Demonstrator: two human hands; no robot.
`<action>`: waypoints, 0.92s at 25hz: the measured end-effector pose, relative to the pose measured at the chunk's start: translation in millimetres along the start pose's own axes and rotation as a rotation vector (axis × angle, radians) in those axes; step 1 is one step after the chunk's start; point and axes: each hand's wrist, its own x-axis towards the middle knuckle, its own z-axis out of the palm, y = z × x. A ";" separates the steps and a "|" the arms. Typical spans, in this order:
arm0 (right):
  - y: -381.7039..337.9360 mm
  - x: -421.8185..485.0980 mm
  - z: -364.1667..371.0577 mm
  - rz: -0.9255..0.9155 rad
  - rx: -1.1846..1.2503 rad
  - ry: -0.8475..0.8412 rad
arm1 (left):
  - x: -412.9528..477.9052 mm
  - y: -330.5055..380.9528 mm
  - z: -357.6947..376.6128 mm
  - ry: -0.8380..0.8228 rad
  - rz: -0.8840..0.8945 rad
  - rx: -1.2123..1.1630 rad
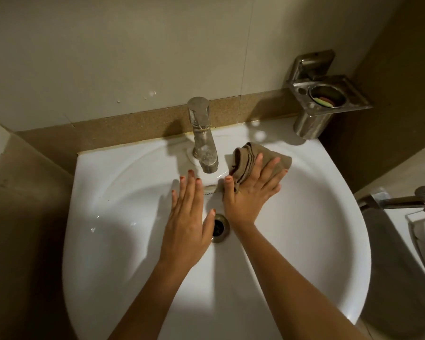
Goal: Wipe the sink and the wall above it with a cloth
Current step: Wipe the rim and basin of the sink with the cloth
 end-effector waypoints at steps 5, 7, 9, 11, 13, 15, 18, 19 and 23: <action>-25.0 32.4 -27.2 -0.238 -0.188 -0.112 | 10.1 11.7 -0.9 -0.045 0.154 0.008; -30.0 49.1 -35.8 -0.496 -0.308 -0.245 | 17.2 21.8 0.8 -0.037 0.127 -0.054; -31.3 76.8 -48.5 -0.592 -0.405 -0.353 | 26.7 30.6 3.8 -0.034 0.093 -0.071; -34.0 94.4 -54.7 -0.551 -0.501 -0.438 | 35.8 35.7 6.6 -0.048 0.089 -0.046; -33.4 95.6 -56.7 -0.467 -0.550 -0.470 | 45.5 41.7 6.3 -0.072 0.065 -0.037; -31.4 90.2 -57.7 -0.357 -0.554 -0.445 | 52.3 47.6 2.9 -0.094 0.030 -0.041; -20.6 83.1 -63.2 -0.290 -0.578 -0.341 | 57.7 50.3 -4.4 -0.176 0.007 -0.091; -15.4 80.6 -68.8 -0.278 -0.587 -0.306 | 57.2 49.1 -5.4 -0.217 0.010 -0.108; 4.3 64.1 -89.3 -0.252 -0.653 -0.333 | 54.1 45.4 -10.2 -0.321 0.014 -0.079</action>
